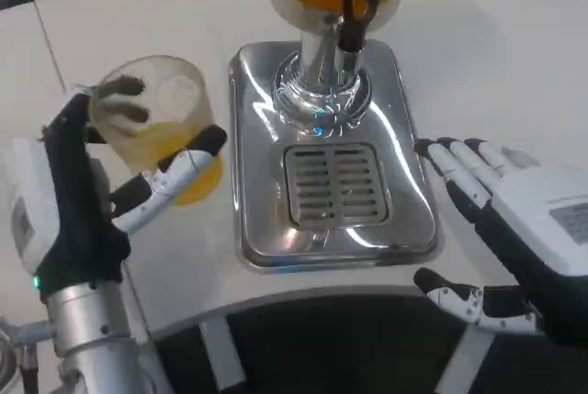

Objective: Grasp the cup under the faucet to collect the drink, then remove the cup.

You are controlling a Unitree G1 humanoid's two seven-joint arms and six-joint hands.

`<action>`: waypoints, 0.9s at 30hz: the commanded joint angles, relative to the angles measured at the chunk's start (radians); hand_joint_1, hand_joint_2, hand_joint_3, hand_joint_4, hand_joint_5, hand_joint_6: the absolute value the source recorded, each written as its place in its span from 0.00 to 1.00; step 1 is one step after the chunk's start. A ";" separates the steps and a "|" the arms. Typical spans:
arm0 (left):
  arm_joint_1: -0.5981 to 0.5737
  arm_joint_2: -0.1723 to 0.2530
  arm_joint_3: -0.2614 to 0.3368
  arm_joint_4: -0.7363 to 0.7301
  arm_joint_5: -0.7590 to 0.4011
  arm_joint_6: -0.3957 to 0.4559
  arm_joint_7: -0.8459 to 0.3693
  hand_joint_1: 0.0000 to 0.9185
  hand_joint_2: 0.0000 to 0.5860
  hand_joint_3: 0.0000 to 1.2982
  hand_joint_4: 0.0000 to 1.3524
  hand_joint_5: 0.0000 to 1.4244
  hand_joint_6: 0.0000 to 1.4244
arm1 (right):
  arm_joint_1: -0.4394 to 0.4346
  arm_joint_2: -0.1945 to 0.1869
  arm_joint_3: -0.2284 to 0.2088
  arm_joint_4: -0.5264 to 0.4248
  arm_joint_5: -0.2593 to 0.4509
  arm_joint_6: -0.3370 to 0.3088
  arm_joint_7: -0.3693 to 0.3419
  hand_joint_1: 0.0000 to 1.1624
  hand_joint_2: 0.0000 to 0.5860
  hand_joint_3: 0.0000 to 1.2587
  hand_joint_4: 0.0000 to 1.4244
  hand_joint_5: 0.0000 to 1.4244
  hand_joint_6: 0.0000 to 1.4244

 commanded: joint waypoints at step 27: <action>0.370 -0.035 -0.143 -0.385 0.074 -0.180 -0.224 0.65 0.00 0.89 0.74 1.00 1.00 | 0.135 0.029 -0.022 0.058 -0.053 -0.194 -0.254 0.35 0.76 0.00 0.00 0.00 0.00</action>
